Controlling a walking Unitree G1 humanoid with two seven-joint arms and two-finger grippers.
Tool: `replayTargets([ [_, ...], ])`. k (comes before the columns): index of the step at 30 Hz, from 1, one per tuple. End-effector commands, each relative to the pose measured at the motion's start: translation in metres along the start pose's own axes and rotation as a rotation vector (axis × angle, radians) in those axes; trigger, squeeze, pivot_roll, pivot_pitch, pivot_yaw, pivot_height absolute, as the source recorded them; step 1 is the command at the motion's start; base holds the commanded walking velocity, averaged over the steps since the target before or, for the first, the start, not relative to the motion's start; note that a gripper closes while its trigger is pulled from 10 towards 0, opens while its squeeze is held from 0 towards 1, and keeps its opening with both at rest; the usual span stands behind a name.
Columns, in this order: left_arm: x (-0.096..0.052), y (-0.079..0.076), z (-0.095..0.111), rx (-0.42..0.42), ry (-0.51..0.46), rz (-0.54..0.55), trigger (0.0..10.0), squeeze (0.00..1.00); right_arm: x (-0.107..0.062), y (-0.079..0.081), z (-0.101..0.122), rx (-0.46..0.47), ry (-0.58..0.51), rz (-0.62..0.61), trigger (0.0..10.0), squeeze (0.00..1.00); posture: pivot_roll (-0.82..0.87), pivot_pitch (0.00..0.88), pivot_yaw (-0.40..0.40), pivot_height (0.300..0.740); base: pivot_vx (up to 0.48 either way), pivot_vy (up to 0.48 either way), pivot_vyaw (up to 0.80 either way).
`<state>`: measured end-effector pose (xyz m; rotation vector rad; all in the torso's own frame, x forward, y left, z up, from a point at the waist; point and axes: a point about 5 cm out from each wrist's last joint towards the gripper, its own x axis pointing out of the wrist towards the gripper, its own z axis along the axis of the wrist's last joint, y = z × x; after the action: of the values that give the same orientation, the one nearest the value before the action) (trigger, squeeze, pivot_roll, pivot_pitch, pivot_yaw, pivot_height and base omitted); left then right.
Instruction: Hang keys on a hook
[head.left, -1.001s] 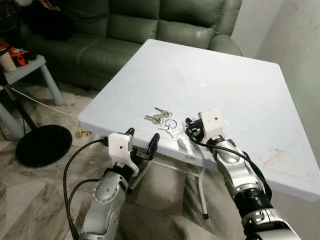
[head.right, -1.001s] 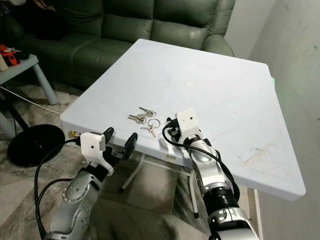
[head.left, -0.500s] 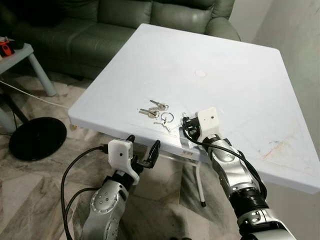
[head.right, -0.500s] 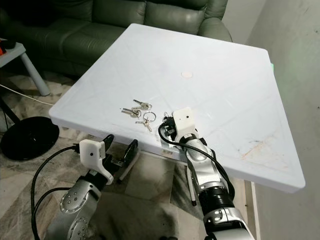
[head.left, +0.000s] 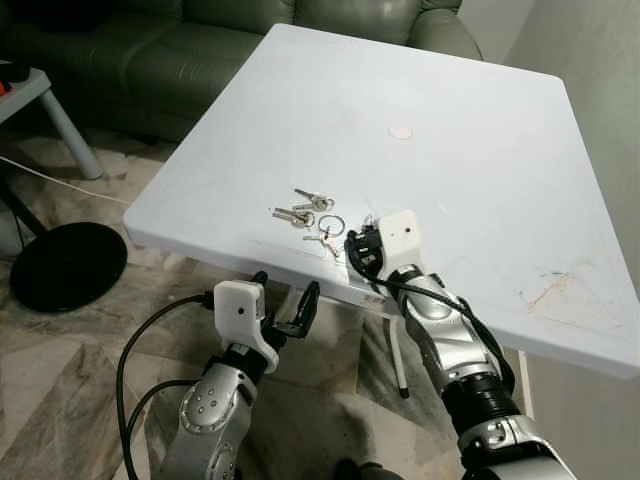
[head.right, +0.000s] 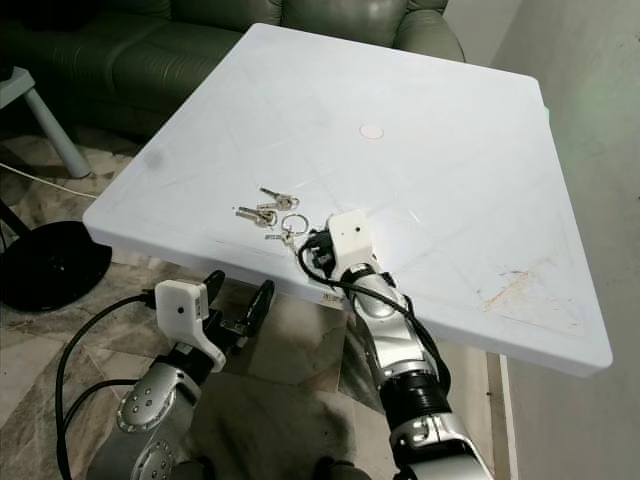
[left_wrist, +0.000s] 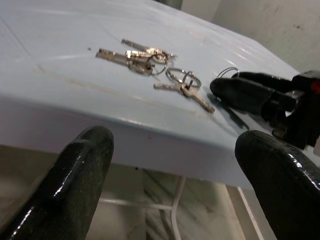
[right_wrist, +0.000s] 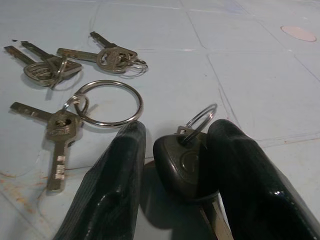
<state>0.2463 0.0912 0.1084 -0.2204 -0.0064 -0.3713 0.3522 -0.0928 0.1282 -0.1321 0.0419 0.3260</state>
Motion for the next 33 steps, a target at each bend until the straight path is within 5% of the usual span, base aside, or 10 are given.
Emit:
replayTargets([
  [1, 0.0, -0.01, 0.001, -0.034, -0.009, -0.006, 10.0, 0.0, 0.001, 0.0, 0.004, 0.009, -0.007, -0.007, 10.0, 0.0, 0.14, 0.207, -0.094, 0.732, 0.0, 0.0, 0.0],
  [4, -0.001, -0.01, 0.001, -0.035, -0.008, -0.002, 10.0, 0.0, 0.004, 0.0, 0.008, 0.023, -0.012, -0.022, 9.3, 0.0, 0.14, 0.206, -0.094, 0.732, 0.0, 0.0, 0.0],
  [5, 0.0, -0.01, 0.001, -0.035, -0.007, 0.0, 10.0, 0.0, 0.004, 0.0, 0.01, 0.027, -0.016, -0.033, 3.6, 0.0, 0.15, 0.206, -0.094, 0.732, 0.0, 0.0, 0.0],
  [10, 0.0, -0.01, 0.002, -0.037, -0.007, 0.002, 10.0, 0.0, 0.007, -0.001, 0.013, 0.046, -0.016, -0.06, 2.4, 0.0, 0.15, 0.206, -0.094, 0.732, 0.0, 0.0, 0.0],
  [11, 0.0, -0.01, 0.001, -0.037, -0.006, 0.002, 10.0, 0.0, 0.007, -0.001, 0.014, 0.037, -0.026, -0.065, 0.0, 0.0, 0.15, 0.205, -0.095, 0.732, 0.0, 0.0, 0.0],
  [33, 0.002, -0.012, 0.002, -0.042, -0.01, 0.0, 10.0, 0.0, 0.008, -0.007, 0.015, 0.018, -0.033, -0.093, 0.0, 0.0, 0.15, 0.198, -0.094, 0.732, 0.0, 0.0, 0.0],
])
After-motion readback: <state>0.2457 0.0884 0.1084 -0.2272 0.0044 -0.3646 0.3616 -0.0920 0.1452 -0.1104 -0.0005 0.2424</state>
